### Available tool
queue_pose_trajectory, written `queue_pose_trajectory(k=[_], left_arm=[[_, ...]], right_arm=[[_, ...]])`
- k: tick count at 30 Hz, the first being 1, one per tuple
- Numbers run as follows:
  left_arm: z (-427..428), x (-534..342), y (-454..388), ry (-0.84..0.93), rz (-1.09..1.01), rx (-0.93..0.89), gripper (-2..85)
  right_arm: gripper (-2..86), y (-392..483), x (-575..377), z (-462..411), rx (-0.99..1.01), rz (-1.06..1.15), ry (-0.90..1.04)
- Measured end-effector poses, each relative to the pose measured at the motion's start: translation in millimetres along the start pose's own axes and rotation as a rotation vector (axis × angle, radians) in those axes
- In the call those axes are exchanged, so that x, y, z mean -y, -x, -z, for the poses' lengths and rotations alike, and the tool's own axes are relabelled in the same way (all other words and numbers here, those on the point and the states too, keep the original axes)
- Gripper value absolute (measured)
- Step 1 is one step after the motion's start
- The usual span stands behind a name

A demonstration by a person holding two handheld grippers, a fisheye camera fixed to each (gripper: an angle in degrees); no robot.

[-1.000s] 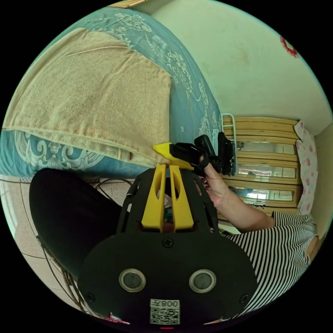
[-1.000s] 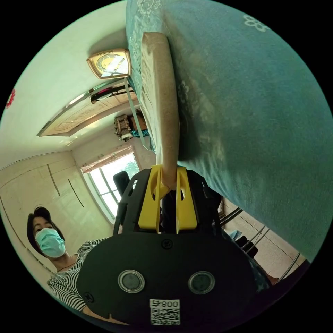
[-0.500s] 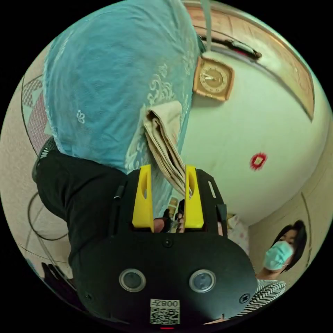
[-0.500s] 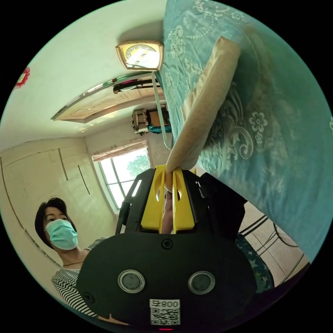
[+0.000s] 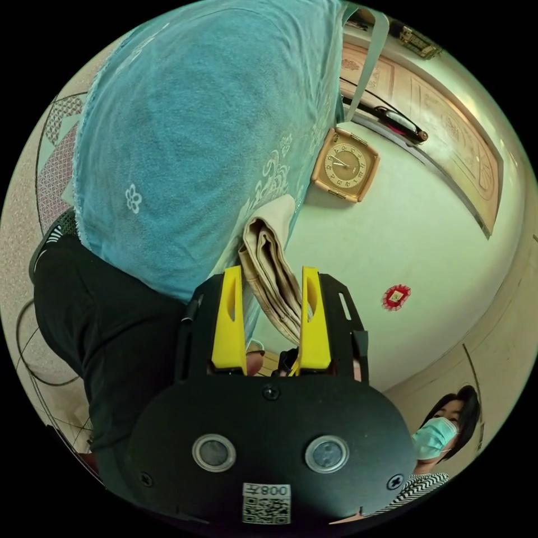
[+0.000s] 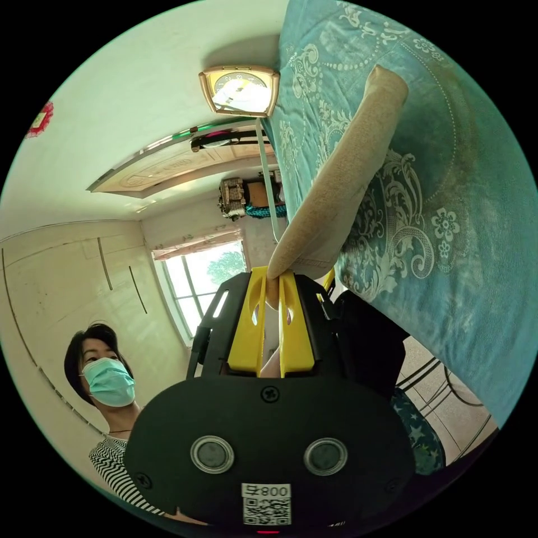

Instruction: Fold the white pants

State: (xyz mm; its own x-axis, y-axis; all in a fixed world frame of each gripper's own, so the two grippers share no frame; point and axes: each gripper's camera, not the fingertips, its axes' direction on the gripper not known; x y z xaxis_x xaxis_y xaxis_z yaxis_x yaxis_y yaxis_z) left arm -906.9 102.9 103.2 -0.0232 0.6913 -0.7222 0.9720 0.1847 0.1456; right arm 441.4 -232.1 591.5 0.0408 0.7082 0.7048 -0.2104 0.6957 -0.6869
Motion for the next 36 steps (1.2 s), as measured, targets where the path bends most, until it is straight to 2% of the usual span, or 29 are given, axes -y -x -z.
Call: queue_pose_trajectory(k=[8,15,24,36], left_arm=[[-27.5,-8.6,-17.2,-0.044,0.060,-0.101,14.5],[-50.0,-21.5,-49.5,-0.042,0.042,-0.051,9.1],[-93.3,-68.2,-133.4,0.024,-0.114,0.073,7.3],[-205.9,-194.0,-277.9,0.219,-0.348,0.163,7.1]], right_arm=[[1.6,13.1,-16.6,6.8,-0.007,0.024,0.019],[1.3,11.2,-37.6,24.3,-0.013,0.025,0.019],[0.8,-8.9,-82.4,74.4,-0.020,-0.003,0.010],[0.5,-19.0,-193.5,175.6,0.159,0.073,-0.069]])
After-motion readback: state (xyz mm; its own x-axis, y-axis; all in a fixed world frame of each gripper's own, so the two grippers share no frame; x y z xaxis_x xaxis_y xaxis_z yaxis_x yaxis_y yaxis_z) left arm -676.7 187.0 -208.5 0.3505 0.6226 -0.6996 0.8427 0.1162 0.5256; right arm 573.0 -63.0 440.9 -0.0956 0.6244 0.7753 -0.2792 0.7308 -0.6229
